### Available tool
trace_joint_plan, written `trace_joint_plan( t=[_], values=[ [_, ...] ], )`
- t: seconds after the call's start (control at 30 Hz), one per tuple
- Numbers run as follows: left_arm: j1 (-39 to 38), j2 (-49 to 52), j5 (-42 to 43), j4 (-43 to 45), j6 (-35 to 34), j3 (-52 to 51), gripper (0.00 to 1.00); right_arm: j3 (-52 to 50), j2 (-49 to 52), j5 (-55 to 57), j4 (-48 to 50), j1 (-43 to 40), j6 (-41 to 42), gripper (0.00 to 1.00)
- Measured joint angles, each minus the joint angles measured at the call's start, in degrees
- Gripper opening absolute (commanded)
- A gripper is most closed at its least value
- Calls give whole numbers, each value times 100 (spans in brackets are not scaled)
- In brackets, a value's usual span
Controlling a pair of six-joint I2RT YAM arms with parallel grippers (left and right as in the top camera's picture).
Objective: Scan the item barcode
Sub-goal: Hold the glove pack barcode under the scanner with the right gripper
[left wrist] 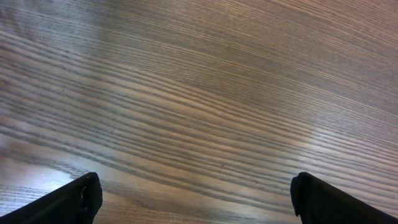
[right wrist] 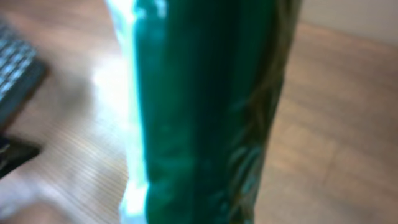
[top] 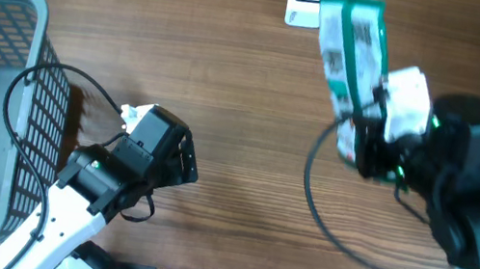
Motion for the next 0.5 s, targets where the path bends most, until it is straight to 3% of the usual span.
trace_joint_plan(
  t=[0.1,0.23,0.37,0.5],
  values=[
    [0,0,0,7,0,0,100,0,1008,247,769,61,-365,5],
    [0,0,0,15,0,0,100,-9,2251,581,1040,452,-811,4],
    [0,0,0,15,0,0,100,-24,3101,1899,1244,514,-1064,4],
    [0,0,0,11,0,0,100,-66,3410,3049,2577,474,-1375,5]
  ],
)
